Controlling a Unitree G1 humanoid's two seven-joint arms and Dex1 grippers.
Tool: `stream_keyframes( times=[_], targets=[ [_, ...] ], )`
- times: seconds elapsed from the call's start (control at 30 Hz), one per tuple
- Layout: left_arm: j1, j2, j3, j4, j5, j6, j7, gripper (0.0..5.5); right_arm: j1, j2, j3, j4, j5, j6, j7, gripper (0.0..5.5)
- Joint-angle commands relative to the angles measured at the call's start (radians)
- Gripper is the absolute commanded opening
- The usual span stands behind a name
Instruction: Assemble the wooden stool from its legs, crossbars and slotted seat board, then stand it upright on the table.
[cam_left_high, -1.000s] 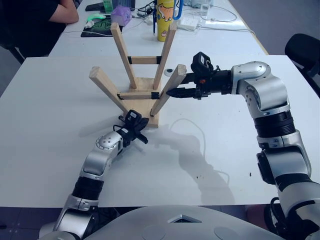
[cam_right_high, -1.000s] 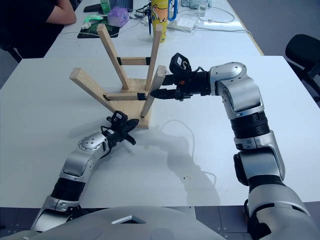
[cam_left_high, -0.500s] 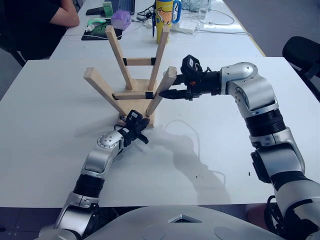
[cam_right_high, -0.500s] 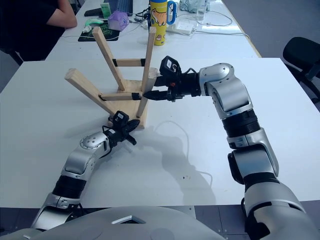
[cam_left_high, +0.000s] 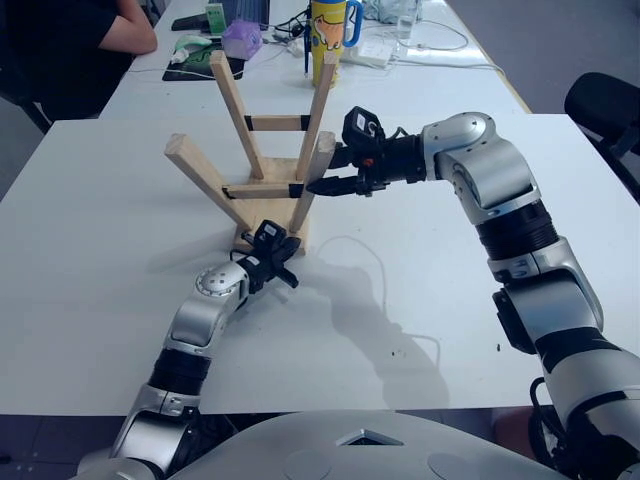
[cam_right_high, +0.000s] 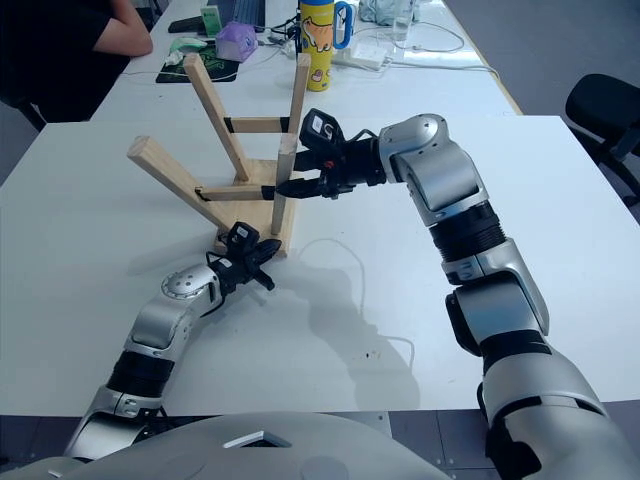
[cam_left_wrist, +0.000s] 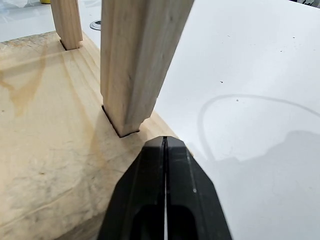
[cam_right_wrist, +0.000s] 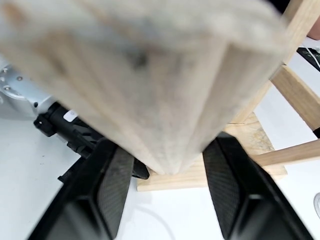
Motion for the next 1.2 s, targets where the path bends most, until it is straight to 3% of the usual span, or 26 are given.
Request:
stream_keyframes(
  times=[0.03, 0.4, 0.43, 0.57, 0.77, 0.97, 1.07, 1.2],
  targets=[
    [0.059, -0.006, -0.034, 0.072, 0.013, 0.065, -0.005, 0.0, 0.031, 0.061, 0.077, 0.071, -0.066, 0.017, -0.023, 2.06],
    [0.048, -0.006, -0.012, 0.045, -0.01, -0.015, -0.042, 0.0, 0.065, 0.068, -0.003, 0.088, -0.06, -0.044, -0.07, 2.06],
    [0.049, -0.004, -0.007, 0.038, -0.015, -0.037, -0.053, 0.0, 0.073, 0.066, -0.023, 0.081, -0.053, -0.051, -0.087, 2.42],
    [0.075, 0.013, 0.016, -0.045, -0.053, -0.135, -0.116, 0.0, 0.114, 0.042, -0.07, 0.027, -0.042, -0.036, -0.114, 3.01],
    [0.195, 0.079, 0.112, -0.132, -0.095, -0.239, -0.163, 0.0, 0.302, -0.007, -0.165, -0.092, -0.033, 0.005, -0.223, 3.05],
    [0.3, 0.226, 0.269, -0.07, -0.081, -0.295, -0.188, 0.0, 0.605, 0.117, -0.263, -0.259, -0.047, 0.061, -0.551, 3.05],
    [0.274, 0.232, 0.341, 0.018, -0.031, -0.299, -0.072, 0.0, 0.68, 0.205, -0.28, -0.31, -0.054, 0.113, -0.703, 3.05],
    [0.177, 0.185, 0.307, 0.108, 0.06, -0.258, 0.066, 0.0, 0.683, 0.271, -0.247, -0.273, -0.106, 0.092, -0.814, 3.05]
  ],
)
